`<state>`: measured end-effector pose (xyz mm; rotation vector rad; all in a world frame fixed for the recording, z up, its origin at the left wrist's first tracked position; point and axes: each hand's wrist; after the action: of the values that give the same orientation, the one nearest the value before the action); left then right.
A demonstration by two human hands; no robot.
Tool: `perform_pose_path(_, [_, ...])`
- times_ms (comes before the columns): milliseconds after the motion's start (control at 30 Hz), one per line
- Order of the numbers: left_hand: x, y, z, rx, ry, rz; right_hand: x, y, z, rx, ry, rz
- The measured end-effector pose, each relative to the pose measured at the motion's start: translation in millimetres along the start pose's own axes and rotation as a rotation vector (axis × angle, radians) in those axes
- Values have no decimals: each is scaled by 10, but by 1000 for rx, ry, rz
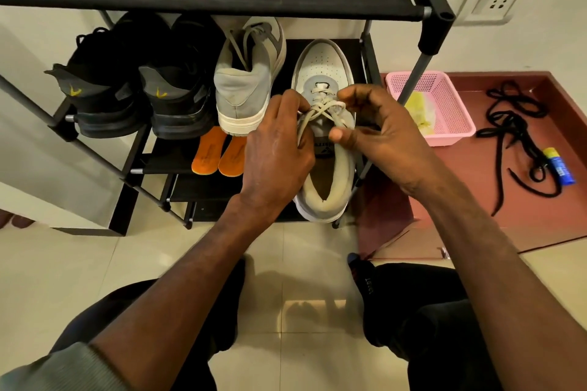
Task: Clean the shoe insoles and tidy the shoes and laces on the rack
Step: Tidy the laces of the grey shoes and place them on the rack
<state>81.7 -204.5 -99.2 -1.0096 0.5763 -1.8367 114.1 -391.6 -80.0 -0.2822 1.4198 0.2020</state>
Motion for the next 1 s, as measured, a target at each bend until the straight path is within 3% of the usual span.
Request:
perform_pose_path(233, [-143, -192, 106, -146, 182, -101, 8, 7, -9, 69, -39, -12])
perform_pose_path(333, [-209, -231, 215, -144, 150, -216, 8, 12, -3, 72, -26, -1])
perform_pose_path(633, [-207, -168, 356, -176, 185, -229, 12, 17, 7, 107, -28, -4])
perform_pose_path(767, [-173, -274, 362, -146, 119, -329, 14, 18, 21, 120, -36, 10])
perform_pose_path(1000, [-250, -208, 341, -222, 143, -246, 36, 15, 27, 120, -48, -10])
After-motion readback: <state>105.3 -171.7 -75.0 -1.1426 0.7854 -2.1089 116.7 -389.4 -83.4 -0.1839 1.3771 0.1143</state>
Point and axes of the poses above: each hand's wrist, its own z-axis towards the middle knuckle, its own y-axis out of the palm, x = y × z, and after that the axes turned 13 degrees about z, right-handed
